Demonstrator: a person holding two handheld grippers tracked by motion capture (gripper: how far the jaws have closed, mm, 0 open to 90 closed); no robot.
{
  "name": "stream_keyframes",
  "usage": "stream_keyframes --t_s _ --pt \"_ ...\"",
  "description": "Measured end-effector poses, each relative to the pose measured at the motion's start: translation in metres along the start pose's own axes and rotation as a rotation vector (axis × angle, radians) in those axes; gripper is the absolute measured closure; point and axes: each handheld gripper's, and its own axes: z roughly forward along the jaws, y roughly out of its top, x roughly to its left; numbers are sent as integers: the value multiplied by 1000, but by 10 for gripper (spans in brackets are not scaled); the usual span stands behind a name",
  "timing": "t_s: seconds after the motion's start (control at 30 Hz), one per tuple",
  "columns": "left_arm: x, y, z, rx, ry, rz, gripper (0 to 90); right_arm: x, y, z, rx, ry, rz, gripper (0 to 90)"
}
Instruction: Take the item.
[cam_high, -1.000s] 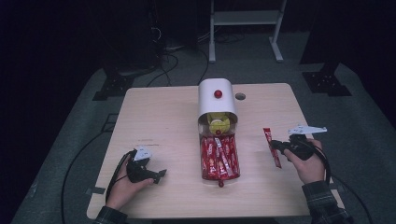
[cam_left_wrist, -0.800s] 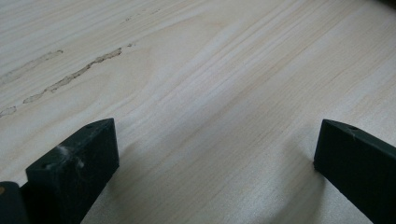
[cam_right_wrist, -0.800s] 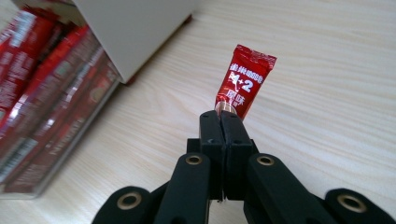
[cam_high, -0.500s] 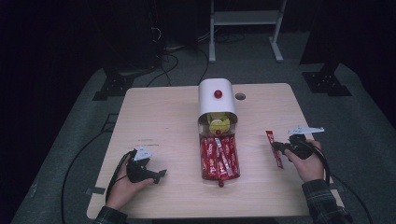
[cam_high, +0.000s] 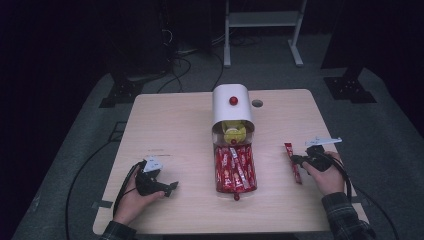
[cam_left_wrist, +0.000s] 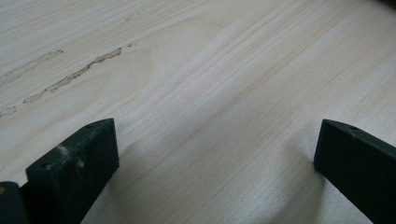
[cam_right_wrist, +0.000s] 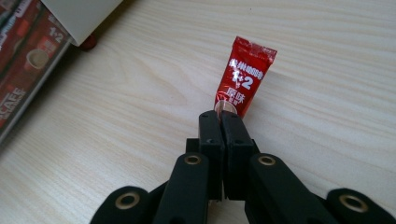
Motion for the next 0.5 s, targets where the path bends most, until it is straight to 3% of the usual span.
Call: stream_keyframes --t_s 0.5 --pt "0 0 0 0 0 0 0 -2 -2 5 11 0 2 839"
